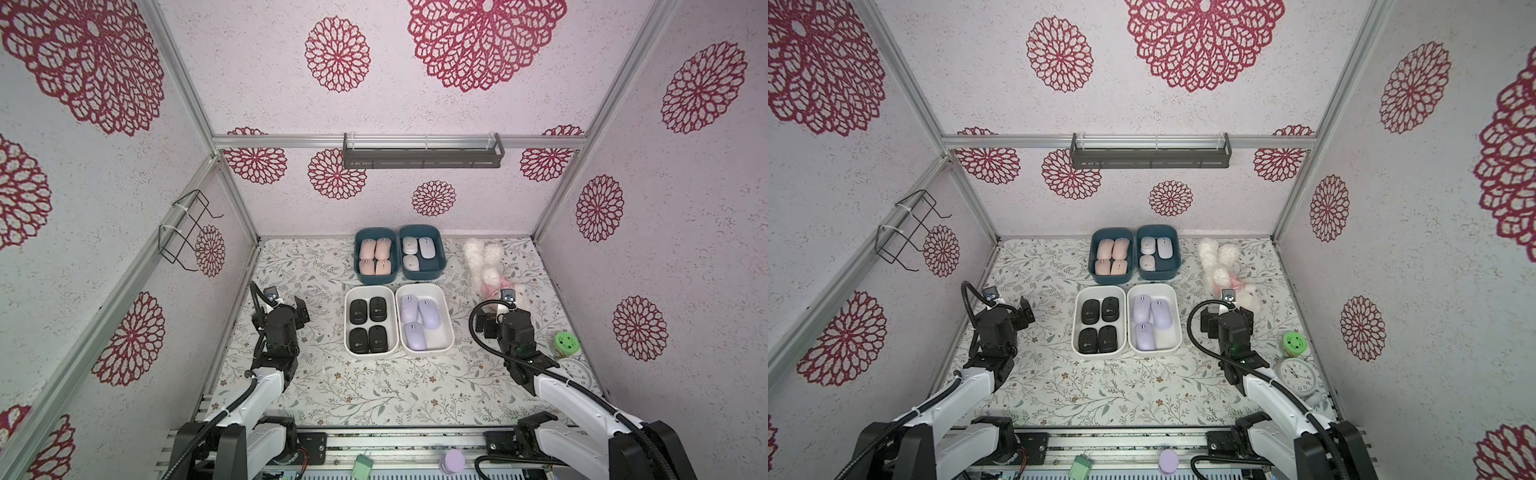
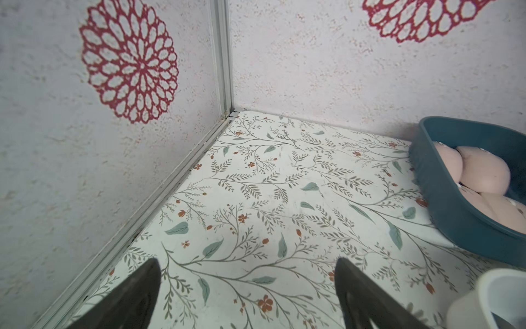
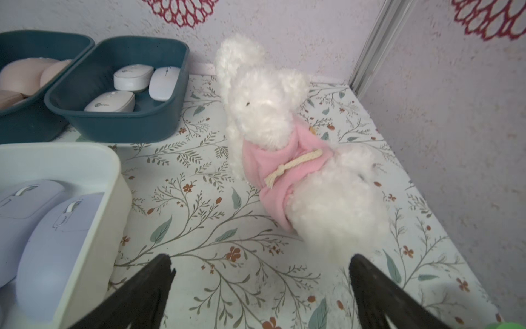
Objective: Place the mice by color into the storage box
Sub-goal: Reset both arms
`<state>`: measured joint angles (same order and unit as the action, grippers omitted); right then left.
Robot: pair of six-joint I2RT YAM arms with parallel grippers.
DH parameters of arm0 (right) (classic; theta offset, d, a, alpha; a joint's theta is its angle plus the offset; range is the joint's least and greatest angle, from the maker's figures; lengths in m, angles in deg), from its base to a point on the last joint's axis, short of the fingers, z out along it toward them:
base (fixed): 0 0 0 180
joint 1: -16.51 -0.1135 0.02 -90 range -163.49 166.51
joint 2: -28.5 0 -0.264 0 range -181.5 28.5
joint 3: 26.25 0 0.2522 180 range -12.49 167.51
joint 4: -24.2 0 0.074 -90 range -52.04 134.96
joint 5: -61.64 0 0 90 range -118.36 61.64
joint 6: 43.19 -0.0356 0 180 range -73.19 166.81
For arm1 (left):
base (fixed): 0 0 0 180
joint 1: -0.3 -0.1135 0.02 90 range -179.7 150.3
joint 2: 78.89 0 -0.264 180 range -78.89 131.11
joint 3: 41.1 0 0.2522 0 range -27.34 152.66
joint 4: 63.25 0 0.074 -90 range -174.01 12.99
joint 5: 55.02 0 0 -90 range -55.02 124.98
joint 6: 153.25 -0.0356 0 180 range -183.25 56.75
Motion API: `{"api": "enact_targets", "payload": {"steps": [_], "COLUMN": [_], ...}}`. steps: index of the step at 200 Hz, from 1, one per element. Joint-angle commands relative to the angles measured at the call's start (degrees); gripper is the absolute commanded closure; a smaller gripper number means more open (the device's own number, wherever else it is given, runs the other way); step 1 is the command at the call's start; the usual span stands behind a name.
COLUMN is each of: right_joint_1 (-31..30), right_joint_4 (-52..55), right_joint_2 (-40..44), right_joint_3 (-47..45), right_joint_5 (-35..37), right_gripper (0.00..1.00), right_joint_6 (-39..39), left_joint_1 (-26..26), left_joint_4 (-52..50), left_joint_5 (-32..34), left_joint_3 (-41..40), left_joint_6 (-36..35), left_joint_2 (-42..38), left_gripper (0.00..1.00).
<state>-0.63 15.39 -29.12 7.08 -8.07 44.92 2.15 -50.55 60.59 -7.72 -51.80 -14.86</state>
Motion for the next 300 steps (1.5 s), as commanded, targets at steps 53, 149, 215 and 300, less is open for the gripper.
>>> {"api": "enact_targets", "payload": {"steps": [53,149,215,300], "right_joint_1": [11.73,16.93,16.88,16.88], "right_joint_4": [-25.47,-44.92,-44.63,-44.84], "right_joint_2": [-12.22,-30.3,-29.95,-30.09], "right_joint_3": [-3.59,-4.46,-4.51,-4.52], "right_joint_5": [-13.27,-15.05,-14.99,-14.98], "right_gripper": [0.01,0.01,0.01,0.01], "right_joint_6": [5.82,1.6,1.65,1.71], "left_joint_1": [-8.11,-9.12,-9.14,-9.11], "left_joint_4": [17.25,21.12,20.39,20.39], "left_joint_5": [-11.84,-14.18,-14.2,-14.18], "left_joint_3": [2.48,5.2,5.26,5.26], "left_joint_6": [-3.42,-2.92,-2.7,-2.74], "left_joint_2": [15.19,24.23,23.93,23.94], "left_gripper": [0.03,0.03,0.03,0.03]}}
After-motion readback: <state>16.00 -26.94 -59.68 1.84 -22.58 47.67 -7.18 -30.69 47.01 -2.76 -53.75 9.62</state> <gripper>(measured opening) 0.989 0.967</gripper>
